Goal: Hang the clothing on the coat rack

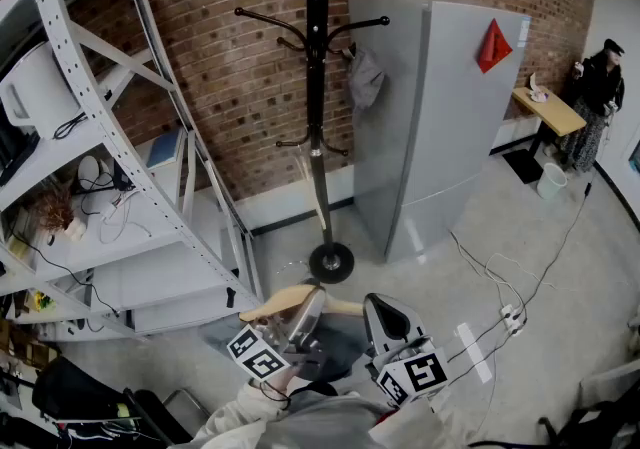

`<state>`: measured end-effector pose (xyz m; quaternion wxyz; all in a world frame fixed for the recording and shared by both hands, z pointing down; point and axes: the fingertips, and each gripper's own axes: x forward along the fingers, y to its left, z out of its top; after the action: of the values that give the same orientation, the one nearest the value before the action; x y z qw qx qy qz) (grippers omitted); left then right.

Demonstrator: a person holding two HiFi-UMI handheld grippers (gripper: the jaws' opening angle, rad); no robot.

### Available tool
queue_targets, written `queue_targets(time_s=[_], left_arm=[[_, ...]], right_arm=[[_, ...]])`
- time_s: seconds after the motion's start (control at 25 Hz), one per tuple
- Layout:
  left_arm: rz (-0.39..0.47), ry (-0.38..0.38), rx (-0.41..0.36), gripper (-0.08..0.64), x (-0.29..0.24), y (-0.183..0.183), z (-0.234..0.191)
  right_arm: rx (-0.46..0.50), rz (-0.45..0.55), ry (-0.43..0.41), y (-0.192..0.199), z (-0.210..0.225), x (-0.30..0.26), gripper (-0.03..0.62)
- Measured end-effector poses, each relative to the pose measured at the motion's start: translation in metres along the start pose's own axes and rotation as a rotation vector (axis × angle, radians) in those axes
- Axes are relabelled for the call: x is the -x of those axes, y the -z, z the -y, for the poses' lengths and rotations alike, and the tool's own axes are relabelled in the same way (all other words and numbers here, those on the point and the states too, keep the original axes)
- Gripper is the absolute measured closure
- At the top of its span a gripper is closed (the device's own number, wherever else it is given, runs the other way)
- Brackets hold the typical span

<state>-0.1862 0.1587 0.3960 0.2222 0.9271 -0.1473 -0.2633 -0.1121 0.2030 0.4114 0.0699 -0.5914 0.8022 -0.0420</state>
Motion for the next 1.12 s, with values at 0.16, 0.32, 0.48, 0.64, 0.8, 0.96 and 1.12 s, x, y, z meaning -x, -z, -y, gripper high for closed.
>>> queue_targets(time_s=[0.16,0.32,0.48,0.64,0.8,0.96,1.12], left_arm=[[0.006,-0.001,-0.015,0.457,-0.008,0.0,0.004],[0.016,0.005,-0.022,0.457,-0.017,-0.006,-0.001],[0.029,0.014,-0.016,0.457,-0.026,-0.011,-0.015],[0.034,0.022,0.003,0.457,-0.037,-0.014,-0.035],[0.033,0.034,0.016,0.457,-0.054,-0.016,-0.057],[0.024,0.044,0.026,0.457,-0.071,-0.022,-0.082],[0.014,0.054,0.033,0.457,-0.088,-0.03,-0.105]], right_arm=[[-0.008,-0.006,-0.01,0.001,0.005,0.004,0.568],[-0.006,-0.004,-0.018,-0.001,0.008,-0.002,0.569],[0.0,-0.011,-0.017,0.001,0.017,-0.016,0.569],[0.005,-0.018,-0.01,0.004,0.026,-0.034,0.569],[0.009,-0.022,-0.004,0.006,0.039,-0.06,0.569],[0.015,-0.024,0.006,0.004,0.052,-0.09,0.569],[0.015,-0.031,0.014,0.002,0.063,-0.121,0.568]])
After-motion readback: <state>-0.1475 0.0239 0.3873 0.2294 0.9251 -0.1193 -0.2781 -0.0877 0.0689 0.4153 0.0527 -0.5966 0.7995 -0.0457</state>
